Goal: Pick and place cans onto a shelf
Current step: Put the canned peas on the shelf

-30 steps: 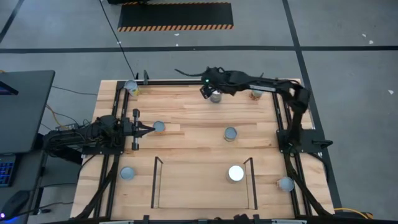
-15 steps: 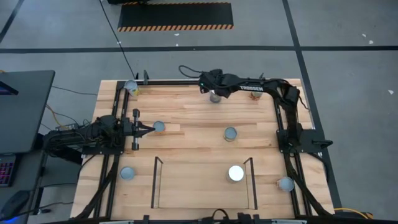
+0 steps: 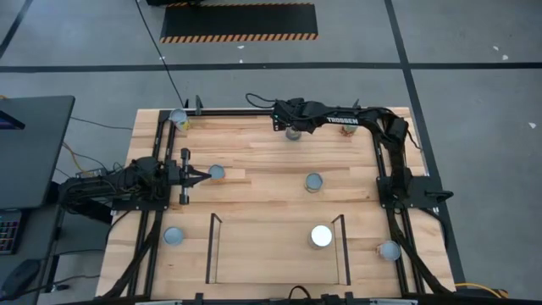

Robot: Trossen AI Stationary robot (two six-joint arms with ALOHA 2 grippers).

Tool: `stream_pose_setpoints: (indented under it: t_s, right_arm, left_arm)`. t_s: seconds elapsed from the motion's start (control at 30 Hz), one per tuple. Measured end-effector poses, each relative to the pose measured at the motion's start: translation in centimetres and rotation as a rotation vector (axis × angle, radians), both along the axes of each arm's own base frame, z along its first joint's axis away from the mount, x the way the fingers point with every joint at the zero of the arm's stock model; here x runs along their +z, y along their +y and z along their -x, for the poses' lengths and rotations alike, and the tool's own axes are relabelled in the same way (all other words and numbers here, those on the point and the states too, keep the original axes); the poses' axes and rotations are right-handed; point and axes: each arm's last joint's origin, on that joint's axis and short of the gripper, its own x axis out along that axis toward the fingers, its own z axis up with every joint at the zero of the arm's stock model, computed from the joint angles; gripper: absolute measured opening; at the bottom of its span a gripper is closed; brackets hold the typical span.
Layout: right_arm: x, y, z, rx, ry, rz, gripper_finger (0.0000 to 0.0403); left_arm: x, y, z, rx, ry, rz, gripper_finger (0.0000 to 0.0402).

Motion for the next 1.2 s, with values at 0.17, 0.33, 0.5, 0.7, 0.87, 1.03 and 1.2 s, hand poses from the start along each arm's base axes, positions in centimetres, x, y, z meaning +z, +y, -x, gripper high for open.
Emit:
stream_pose_setpoints:
  t_s: [0.17,0.33,0.5,0.7,0.87,1.03,1.2]
  right_arm:
    - [0.0,0.1,0.0,0.004,-0.009,-0.016,0.0357]
    - [0.0,-0.1,0.0,-0.008,-0.027,-0.031,0.0329]
    - [0.1,0.2,-0.1,0.003,-0.025,-0.031,0.0323]
    - [2.5,3.3,-0.5,0.125,-0.039,-0.007,0.0327]
    - [6.0,7.8,-0.4,0.236,-0.102,0.021,0.0325]
    - [8.9,13.4,0.5,0.339,-0.160,0.005,0.0325]
    - [10.6,19.8,1.5,0.424,-0.241,-0.045,0.0325]
  left_arm:
    - [0.0,0.0,0.0,0.000,0.001,0.000,0.0011]
    - [0.0,0.0,0.0,0.000,0.000,0.000,0.0011]
    - [0.0,0.0,0.0,0.000,0.000,0.000,0.0011]
    - [0.0,0.0,0.0,0.000,0.000,0.000,0.0011]
    - [0.0,0.0,0.0,0.000,0.000,0.000,0.0011]
    - [0.0,0.0,0.0,0.000,0.000,0.000,0.0011]
    - [0.0,0.0,0.0,0.000,0.000,0.000,0.0011]
